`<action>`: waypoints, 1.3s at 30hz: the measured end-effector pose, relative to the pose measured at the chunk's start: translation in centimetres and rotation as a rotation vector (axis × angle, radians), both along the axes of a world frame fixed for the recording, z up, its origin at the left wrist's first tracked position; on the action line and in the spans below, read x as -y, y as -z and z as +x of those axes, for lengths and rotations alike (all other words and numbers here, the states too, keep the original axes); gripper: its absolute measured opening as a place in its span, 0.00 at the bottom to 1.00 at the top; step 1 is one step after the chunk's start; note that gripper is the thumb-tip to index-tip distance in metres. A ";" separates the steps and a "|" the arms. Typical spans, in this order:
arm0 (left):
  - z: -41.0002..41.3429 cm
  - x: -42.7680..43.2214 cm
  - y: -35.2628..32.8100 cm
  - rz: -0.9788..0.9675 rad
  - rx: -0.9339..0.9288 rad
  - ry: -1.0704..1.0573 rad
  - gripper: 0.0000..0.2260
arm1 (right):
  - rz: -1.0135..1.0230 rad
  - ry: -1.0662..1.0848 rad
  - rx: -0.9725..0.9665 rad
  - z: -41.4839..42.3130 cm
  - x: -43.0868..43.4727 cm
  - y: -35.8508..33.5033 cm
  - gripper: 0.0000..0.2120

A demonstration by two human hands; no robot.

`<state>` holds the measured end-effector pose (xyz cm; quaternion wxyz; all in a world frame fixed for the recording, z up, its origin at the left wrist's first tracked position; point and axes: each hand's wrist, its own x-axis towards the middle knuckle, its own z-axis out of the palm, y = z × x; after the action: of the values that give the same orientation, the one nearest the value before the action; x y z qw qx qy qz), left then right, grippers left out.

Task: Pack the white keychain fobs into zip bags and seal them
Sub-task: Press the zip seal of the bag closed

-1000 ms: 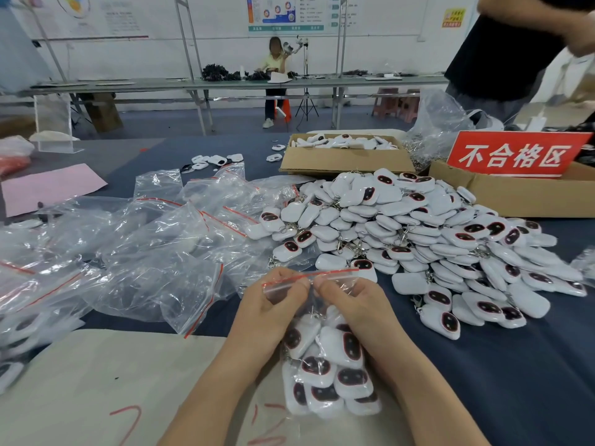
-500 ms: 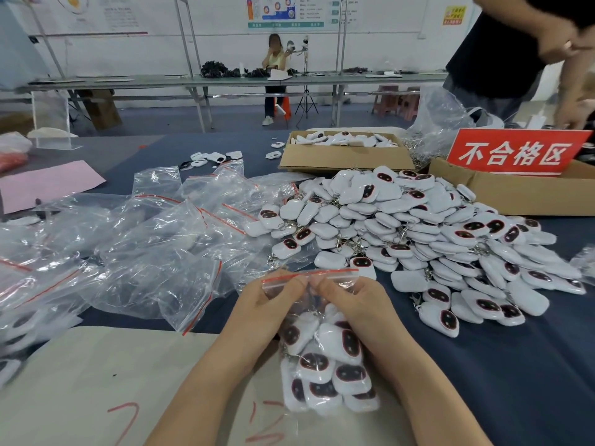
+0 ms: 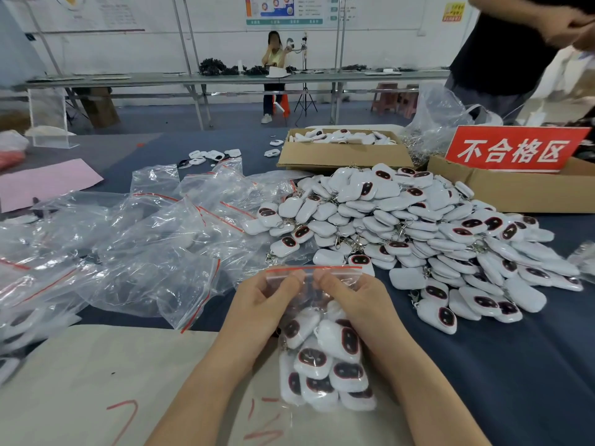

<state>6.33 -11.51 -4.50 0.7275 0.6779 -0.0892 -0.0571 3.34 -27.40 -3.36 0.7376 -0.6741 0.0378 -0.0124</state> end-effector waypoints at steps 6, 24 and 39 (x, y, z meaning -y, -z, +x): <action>0.3 0.1 0.6 0.040 0.019 -0.057 0.06 | -0.027 -0.041 -0.004 0.2 0.0 -0.2 0.12; 0.6 -0.2 0.9 0.024 0.032 -0.088 0.06 | 0.023 0.009 -0.032 0.1 -0.2 0.1 0.08; 0.9 -0.3 1.2 -0.022 0.035 -0.125 0.08 | 0.060 0.066 -0.080 0.2 0.0 0.0 0.07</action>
<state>7.21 -11.25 -5.74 0.7352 0.6751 -0.0601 0.0015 3.59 -27.37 -3.38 0.7544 -0.6502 0.0898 -0.0087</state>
